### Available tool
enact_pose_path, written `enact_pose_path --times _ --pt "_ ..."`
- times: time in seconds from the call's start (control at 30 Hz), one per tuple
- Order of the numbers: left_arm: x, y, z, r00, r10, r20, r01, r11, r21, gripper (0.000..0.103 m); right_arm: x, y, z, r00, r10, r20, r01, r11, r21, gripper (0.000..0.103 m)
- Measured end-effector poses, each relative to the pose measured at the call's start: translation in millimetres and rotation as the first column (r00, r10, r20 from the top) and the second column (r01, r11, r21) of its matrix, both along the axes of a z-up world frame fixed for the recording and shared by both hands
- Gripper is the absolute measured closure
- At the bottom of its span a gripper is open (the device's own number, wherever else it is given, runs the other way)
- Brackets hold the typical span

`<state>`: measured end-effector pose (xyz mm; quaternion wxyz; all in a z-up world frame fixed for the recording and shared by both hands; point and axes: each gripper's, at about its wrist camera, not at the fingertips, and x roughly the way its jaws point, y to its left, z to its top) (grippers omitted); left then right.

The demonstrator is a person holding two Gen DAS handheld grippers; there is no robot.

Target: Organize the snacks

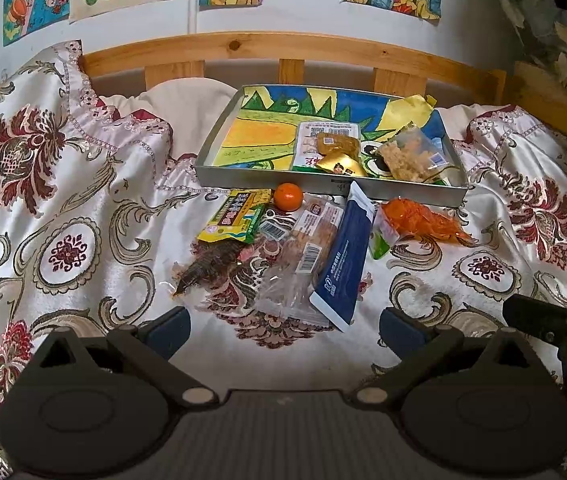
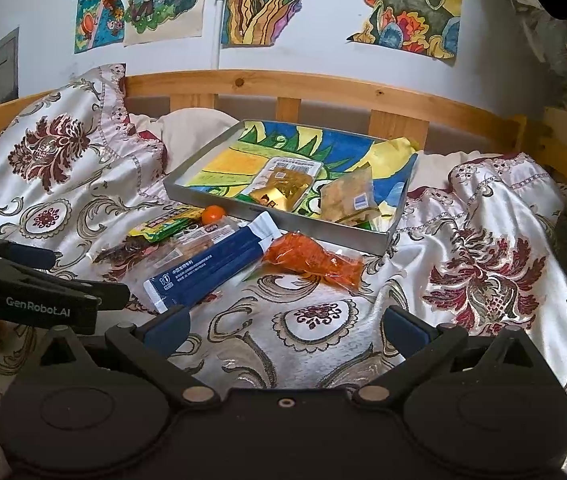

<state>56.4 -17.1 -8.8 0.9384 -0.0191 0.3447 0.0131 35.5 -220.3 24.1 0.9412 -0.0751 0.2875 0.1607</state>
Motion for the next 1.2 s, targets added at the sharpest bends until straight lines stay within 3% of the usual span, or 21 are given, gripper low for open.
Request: enact_pose_path --times 0.47,0.67,0.93,1.07,1.2 --pt "9.2 -5.1 1.6 0.999 0.002 0.032 -0.004 0.999 0.051 0.000 18.6 -7.5 13.6 1.000 0.015 -0.005 -0.015 1.000 0.024 0.001" --pt "20.5 -13.3 -0.7 0.999 -0.034 0.041 0.031 0.997 0.074 0.000 40.1 -11.8 19.8 0.999 0.027 0.045 -0.026 0.999 -0.018 0.001" --pt "46.2 -26.6 -9.5 0.994 -0.110 0.022 0.107 0.988 0.109 0.000 82.1 -16.7 -2.1 0.993 0.102 0.051 -0.097 0.990 -0.099 0.001" --pt "57.0 -36.7 -12.3 0.980 -0.200 -0.007 0.199 0.972 0.127 0.000 103.9 -20.8 -12.9 0.990 0.136 0.029 -0.133 0.988 -0.085 0.001" --pt "63.2 -49.9 -12.8 0.946 -0.325 -0.027 0.324 0.930 0.172 0.000 114.1 -12.8 -28.1 0.972 0.235 0.025 -0.227 0.959 -0.172 0.001"
